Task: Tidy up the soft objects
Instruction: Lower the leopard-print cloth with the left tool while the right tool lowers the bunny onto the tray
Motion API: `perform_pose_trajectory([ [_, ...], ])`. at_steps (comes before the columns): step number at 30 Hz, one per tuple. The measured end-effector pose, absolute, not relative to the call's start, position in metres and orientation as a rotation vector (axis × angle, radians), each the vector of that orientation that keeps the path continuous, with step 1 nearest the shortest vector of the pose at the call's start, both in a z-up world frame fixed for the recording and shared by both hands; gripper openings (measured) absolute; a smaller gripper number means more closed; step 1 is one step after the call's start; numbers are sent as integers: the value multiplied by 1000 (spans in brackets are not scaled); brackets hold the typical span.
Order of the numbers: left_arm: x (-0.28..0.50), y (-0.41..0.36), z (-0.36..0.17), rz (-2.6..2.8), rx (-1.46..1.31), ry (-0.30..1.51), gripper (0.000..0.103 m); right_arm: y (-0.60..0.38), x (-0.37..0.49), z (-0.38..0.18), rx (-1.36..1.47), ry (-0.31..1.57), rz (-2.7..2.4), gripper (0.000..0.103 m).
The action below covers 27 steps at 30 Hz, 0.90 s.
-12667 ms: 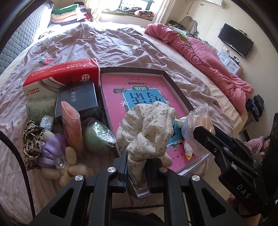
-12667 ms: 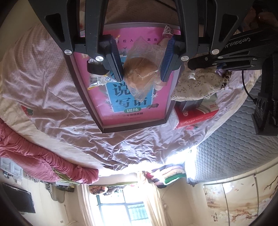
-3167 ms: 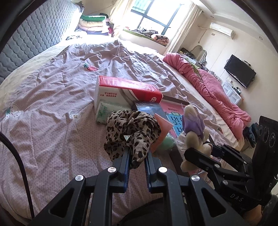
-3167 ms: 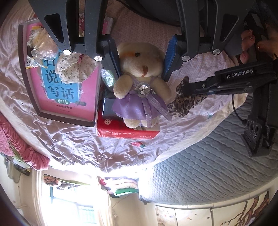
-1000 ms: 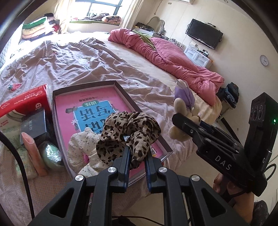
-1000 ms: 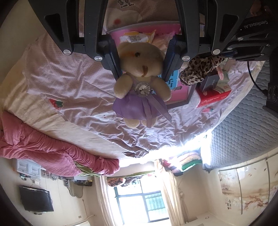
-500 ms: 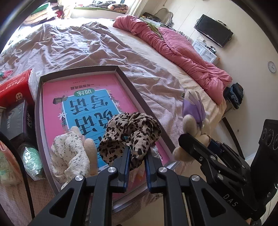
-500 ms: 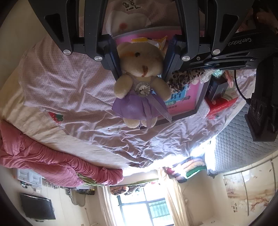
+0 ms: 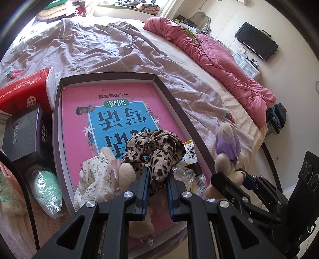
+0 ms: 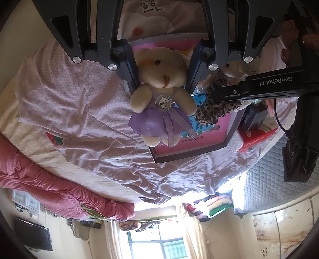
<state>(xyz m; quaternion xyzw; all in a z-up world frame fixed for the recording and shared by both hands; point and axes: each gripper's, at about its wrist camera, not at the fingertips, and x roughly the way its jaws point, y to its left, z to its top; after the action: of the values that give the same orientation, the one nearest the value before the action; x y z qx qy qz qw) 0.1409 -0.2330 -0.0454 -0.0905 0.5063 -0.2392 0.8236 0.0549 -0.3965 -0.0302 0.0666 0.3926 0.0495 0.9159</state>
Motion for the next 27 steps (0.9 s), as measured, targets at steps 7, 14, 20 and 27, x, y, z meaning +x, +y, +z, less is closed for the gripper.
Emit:
perform_pose_trajectory([
  [7,140,-237,-47,-512,-179,1075,16,-391,64,-40,113,836,97,48],
  [14,141,-239,-47,-514,-175,1076,16,-389,68,-42,103,835,91,48],
  [20,141,-241,-47,-513,-168,1076,16,-392,70,-44,113,822,77,48],
  [27,140,-241,-47,-514,-160,1075,16,-395,75,-46,125,812,50,49],
])
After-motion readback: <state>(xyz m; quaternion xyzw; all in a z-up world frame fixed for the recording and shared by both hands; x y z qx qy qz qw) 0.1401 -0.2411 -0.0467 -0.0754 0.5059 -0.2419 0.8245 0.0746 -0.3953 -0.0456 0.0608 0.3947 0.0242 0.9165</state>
